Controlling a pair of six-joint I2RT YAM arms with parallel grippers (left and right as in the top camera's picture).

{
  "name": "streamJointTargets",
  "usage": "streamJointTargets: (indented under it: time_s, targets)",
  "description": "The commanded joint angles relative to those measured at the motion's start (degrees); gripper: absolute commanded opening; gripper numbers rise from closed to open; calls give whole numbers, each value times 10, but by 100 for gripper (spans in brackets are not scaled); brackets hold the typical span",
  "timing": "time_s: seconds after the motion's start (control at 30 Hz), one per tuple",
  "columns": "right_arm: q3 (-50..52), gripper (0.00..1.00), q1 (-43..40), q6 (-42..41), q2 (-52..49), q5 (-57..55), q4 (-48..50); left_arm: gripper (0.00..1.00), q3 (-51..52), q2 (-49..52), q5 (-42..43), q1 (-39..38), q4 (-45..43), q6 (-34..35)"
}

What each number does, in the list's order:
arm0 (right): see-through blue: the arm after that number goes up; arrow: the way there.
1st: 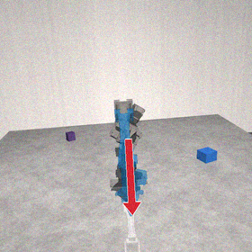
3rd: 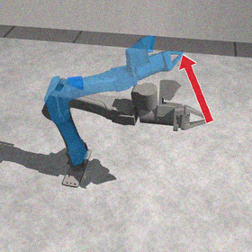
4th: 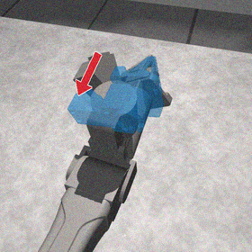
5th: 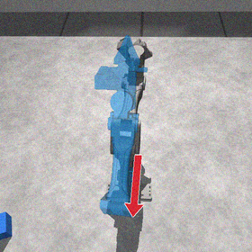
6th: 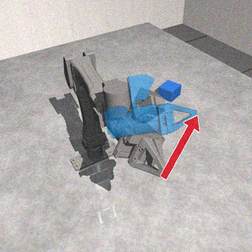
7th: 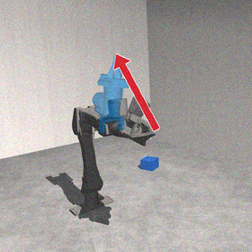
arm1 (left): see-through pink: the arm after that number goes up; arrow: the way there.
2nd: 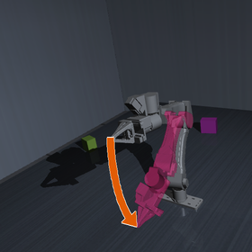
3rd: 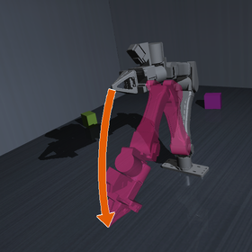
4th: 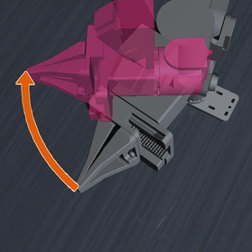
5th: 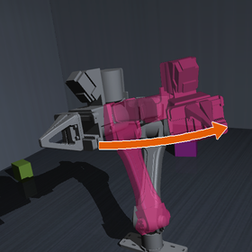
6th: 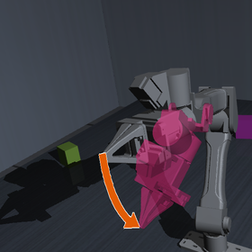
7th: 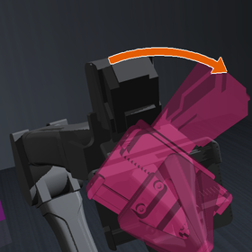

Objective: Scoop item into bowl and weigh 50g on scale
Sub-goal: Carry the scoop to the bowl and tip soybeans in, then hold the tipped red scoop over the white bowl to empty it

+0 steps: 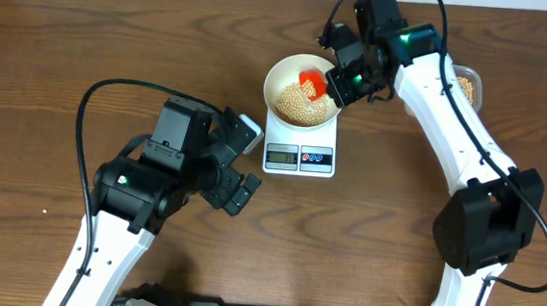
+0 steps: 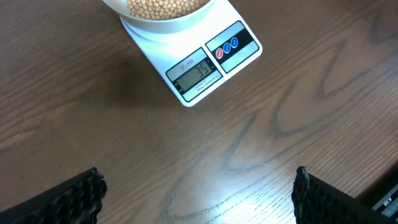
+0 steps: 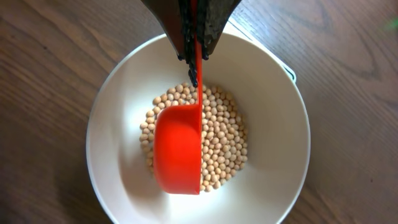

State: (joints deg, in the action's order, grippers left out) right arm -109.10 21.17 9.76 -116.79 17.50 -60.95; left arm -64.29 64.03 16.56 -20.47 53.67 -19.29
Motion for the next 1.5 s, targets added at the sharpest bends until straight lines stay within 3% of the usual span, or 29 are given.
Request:
streamJointTargets:
  time_s: [0.0, 0.7, 1.47]
  targets:
    - [-15, 1, 7, 11, 3, -9, -1, 98, 5, 3, -2, -2, 0, 5]
    - [-16, 1, 10, 15, 3, -9, 0, 98, 5, 3, -2, -2, 0, 5]
    - [-18, 1, 22, 83, 3, -31, 10, 98, 5, 3, -2, -2, 0, 5]
